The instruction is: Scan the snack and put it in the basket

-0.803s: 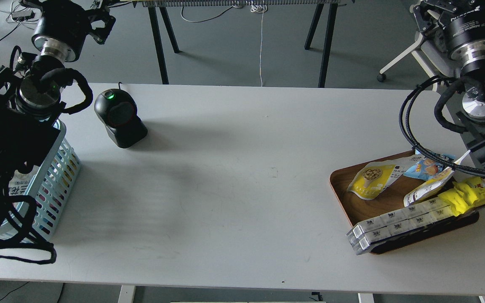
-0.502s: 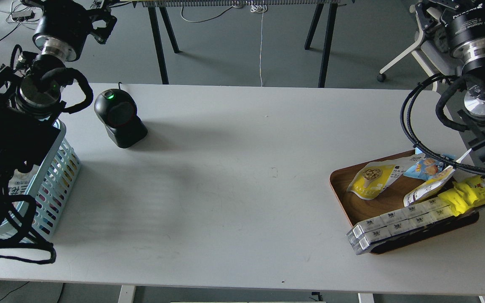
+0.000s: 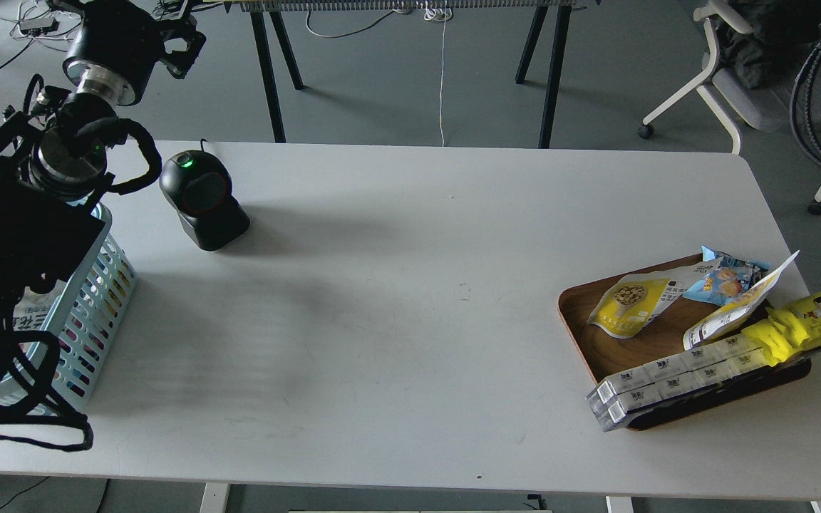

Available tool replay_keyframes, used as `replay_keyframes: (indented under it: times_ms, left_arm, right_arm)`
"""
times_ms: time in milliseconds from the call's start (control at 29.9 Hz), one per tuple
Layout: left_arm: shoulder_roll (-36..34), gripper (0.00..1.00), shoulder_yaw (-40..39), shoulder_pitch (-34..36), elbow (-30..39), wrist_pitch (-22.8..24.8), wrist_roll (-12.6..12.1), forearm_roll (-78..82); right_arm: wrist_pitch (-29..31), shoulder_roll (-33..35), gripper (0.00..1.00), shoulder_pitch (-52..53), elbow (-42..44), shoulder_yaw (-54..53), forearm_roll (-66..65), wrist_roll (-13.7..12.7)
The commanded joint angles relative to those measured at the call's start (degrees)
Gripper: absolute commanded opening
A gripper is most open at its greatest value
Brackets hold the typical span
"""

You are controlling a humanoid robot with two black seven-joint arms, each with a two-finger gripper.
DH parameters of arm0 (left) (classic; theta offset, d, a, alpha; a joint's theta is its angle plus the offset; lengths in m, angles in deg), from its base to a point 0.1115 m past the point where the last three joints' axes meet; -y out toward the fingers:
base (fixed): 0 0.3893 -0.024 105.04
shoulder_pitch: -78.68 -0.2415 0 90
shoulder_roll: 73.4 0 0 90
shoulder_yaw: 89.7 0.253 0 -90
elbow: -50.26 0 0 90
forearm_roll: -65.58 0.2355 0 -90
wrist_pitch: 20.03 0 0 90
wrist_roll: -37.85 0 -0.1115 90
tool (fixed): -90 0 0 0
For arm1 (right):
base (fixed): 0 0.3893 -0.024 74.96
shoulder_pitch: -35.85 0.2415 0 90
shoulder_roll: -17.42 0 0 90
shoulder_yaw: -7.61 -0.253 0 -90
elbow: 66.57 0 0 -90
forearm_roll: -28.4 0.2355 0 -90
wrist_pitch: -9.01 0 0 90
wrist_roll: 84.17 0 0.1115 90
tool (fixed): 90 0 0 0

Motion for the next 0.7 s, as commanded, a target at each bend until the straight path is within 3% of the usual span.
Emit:
replay_keyframes:
  times_ms: [0, 334, 669]
  left_arm:
    - [-0.89, 1.0, -0.15, 0.05, 0.0, 0.0, 0.22, -0.09]
    - [-1.33, 1.0, 0.21, 0.05, 0.0, 0.0, 0.13, 0.0]
    - [-1.68, 1.0, 0.29, 0.05, 0.0, 0.0, 0.31, -0.01]
  right_arm:
    - [-0.01, 0.4, 0.99, 6.43, -7.11, 6.57, -11.97, 0.77]
    - [-0.24, -4.25, 0.99, 21.64, -22.33, 25.29, -39.4, 1.52]
    - [-5.95, -5.93, 0.99, 30.35, -34.46, 39.01, -67.17, 1.52]
